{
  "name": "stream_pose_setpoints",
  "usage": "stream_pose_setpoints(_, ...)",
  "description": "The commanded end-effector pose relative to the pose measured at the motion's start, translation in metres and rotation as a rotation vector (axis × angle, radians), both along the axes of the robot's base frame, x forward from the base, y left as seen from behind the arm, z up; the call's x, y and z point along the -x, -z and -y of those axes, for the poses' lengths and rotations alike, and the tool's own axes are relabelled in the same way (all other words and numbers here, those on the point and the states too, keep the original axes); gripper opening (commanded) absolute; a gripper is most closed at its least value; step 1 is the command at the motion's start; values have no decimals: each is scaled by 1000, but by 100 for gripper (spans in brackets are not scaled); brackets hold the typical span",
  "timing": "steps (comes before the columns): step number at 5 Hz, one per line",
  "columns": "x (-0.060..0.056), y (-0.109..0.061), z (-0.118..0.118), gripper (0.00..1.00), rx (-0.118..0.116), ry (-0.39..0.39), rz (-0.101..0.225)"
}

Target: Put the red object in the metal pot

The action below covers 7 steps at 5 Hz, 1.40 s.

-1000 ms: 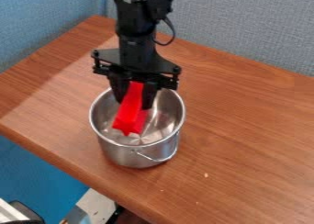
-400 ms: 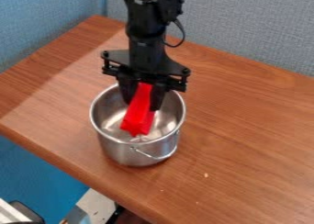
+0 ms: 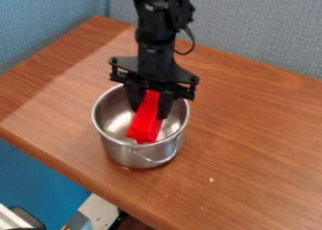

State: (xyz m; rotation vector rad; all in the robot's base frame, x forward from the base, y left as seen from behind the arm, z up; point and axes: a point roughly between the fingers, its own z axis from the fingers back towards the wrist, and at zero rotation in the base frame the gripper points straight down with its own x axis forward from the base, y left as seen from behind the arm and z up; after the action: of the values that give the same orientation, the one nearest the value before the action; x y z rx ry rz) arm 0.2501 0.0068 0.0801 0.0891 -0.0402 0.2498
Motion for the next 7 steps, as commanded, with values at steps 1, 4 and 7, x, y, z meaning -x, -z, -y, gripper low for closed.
stream_pose_setpoints(1, -8, -5, 4, 0, -1, 19, 21)
stream_pose_setpoints(4, -12, -11, 8, 0, 50, 15, -4)
stream_pose_setpoints(7, -12, -25, 5, 0, 90, 10, -30)
